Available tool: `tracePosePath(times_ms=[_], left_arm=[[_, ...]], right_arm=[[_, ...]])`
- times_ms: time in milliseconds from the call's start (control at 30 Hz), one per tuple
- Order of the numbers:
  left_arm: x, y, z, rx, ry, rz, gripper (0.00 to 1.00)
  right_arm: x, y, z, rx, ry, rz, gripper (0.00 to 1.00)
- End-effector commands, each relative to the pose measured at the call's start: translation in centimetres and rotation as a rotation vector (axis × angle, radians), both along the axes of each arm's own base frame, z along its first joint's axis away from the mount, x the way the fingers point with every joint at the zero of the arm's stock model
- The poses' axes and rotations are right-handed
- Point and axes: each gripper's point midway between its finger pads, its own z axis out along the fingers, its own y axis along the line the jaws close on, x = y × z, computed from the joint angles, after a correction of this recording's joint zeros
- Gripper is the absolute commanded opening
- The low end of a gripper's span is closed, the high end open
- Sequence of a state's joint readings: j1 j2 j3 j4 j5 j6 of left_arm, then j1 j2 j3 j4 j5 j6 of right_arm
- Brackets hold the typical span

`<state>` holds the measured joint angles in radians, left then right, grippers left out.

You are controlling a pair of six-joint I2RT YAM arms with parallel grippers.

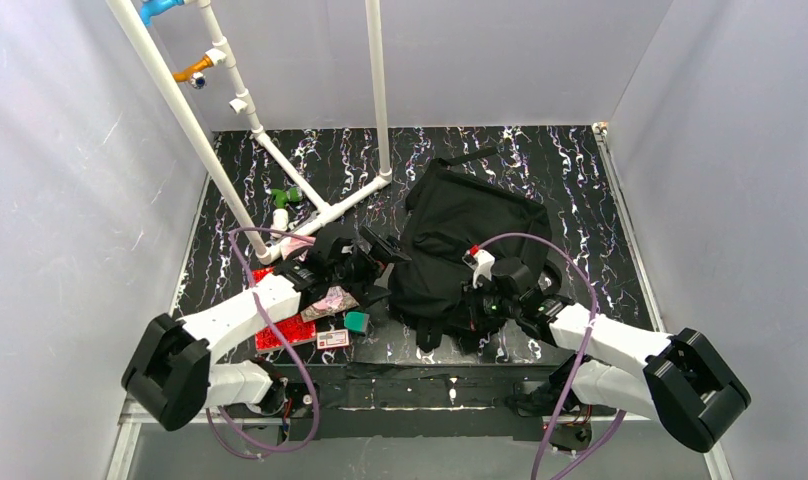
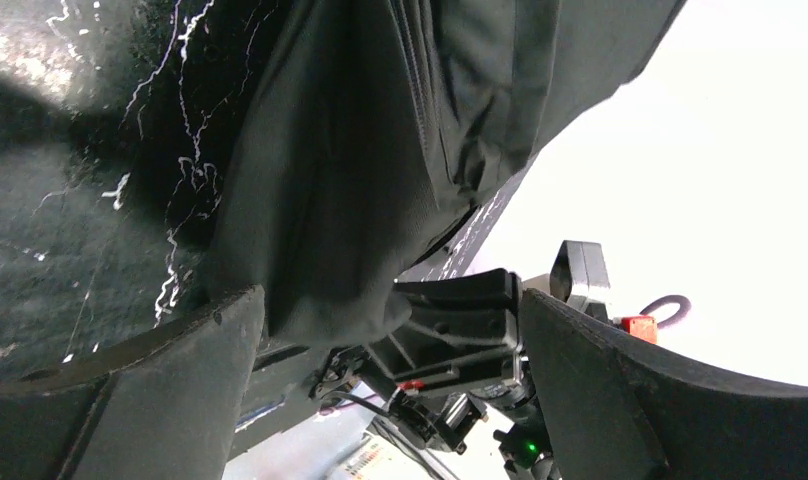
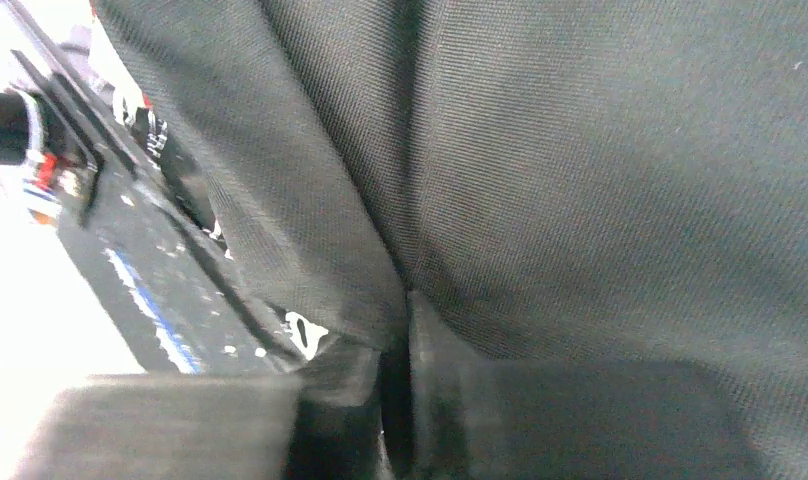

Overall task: Pack the student bag
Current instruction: Place the student bag at the center of the board, then unzip the student bag at the center of the board.

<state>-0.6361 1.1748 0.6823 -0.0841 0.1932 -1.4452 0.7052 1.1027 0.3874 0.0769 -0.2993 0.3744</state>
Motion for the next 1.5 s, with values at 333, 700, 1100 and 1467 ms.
tracePosePath(times_ms=[333,700,1100,1467], left_arm=[[-0.4,-1.6,-5.0,0.141,-0.055,-0.220,0.63],[-3.3,1.1,-10.1,0.424,-0.024,-0.399,0.38],[-4.6,-0.8,-9.1,0.429,-0.111,-0.556,0.30],[-3.3,-3.0,-3.4,0.311,-0.359,-0.584,0.72]], right_arm=[[-0.1,-0.6,3.8,-0.017,0.058,-0.077,0.89],[10.8,-6.7,8.9,-0.263,-0.131,-0.538,0.91],[18.6,-6.9,3.4,-0.264,-0.003,-0.482,0.53],[13.2,-6.6,-3.1,-0.132,-0.055,-0.492,0.45]])
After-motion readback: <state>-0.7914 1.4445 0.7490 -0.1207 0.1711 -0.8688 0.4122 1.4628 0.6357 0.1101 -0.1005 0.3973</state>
